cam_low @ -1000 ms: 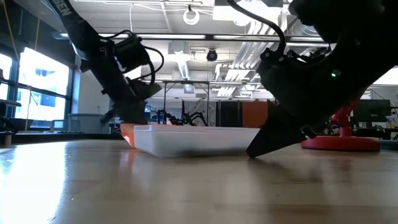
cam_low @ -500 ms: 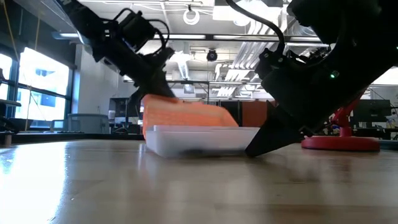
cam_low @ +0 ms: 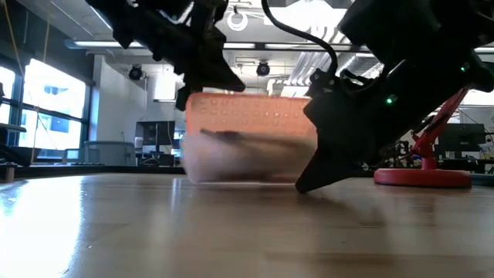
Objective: Pick & place school supplies into a supply box
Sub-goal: Close the orange supply box
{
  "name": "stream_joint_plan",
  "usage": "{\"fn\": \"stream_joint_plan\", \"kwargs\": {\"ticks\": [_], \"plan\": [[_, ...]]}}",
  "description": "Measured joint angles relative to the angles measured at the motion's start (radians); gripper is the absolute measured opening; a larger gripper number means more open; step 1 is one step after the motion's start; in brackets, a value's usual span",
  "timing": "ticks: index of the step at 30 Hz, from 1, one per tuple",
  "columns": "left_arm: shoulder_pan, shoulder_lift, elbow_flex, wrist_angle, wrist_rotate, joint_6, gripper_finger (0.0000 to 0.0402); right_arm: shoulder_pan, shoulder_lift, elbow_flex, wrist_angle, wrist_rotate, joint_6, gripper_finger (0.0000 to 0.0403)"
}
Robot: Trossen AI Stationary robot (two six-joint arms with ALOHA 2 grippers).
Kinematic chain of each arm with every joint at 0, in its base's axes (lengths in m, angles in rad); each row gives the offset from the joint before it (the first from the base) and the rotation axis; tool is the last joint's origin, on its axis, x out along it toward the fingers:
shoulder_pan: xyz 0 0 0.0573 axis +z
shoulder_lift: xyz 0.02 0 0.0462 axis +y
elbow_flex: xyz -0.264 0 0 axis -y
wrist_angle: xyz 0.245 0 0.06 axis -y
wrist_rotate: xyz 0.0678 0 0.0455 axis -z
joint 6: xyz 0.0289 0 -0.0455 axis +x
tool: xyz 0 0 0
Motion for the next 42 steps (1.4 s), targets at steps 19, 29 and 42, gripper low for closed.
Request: {"fn": "stream_joint_plan", "kwargs": {"ticks": [19,29,42], "plan": [[-0.181,0.001,0.011,-0.117,-0.251,-0.035,0.001,0.137,-0.017,0.046,0.065,-0.03,-0.087,0.0],[-0.181,0.061,0.015,-0.143,-0.327,-0.069,0.0011,0.126,-0.14,0.09,0.049,0.461,-0.423,0.0],[-0.221,0.117,0.013,-0.196,-0.356,-0.124,0.001,-0.077,-0.106,0.09,-0.15,0.1,-0.198,0.0]]}}
